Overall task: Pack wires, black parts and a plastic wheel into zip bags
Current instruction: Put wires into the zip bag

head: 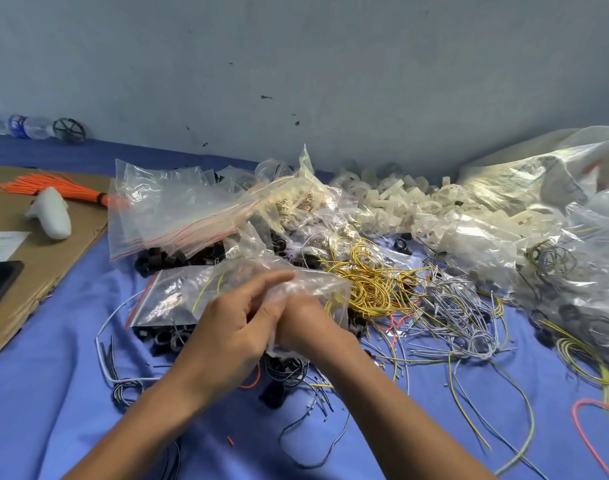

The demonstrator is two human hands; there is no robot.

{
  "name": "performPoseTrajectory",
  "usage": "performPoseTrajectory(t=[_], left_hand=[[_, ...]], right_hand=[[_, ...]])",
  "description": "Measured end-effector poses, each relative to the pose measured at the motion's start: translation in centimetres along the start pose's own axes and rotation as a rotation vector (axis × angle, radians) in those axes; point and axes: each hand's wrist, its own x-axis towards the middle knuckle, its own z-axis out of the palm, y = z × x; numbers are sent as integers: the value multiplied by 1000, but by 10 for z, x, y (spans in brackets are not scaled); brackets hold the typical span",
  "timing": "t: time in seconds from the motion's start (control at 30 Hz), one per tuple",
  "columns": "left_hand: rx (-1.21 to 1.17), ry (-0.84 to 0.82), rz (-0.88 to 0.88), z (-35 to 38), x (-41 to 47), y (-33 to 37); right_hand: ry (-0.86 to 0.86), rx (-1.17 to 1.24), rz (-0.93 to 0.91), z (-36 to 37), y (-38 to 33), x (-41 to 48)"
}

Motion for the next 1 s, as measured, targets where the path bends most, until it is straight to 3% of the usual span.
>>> performPoseTrajectory(t=[0.03, 0.17, 0.27, 0.33, 0.43, 0.5, 0.6, 0.7, 0.8, 0.93, 1.0], left_hand=[[-16, 39, -15, -1, 1, -2], [-83, 155, -57, -4, 6, -7], [-131, 202, -117, -8, 9, -11], [-150, 181, -142, -10, 9, -13], [-180, 131, -157, -11, 8, -15], [-184, 129, -151, -10, 9, -14], [-173, 133, -141, -7, 10, -12], [-175, 129, -148, -6, 11, -12], [-164, 136, -155, -8, 10, -14], [-160, 147, -158, -11, 10, -15], [-153, 141, -155, -12, 10, -15]], right_hand=[[30, -100, -80, -6, -2, -1], [182, -42, -308, -23, 8, -30], [383, 228, -374, -34, 33, -61], [552, 303, -237, -43, 68, -70], [633, 65, 155, -48, 138, -75], [576, -129, 425, -47, 181, -81], [388, -211, 641, -41, 220, -93], [287, -182, 685, -32, 234, -98], [332, -189, 676, -32, 236, -98], [526, -125, 599, -46, 237, -105], [459, -104, 556, -55, 239, -116]])
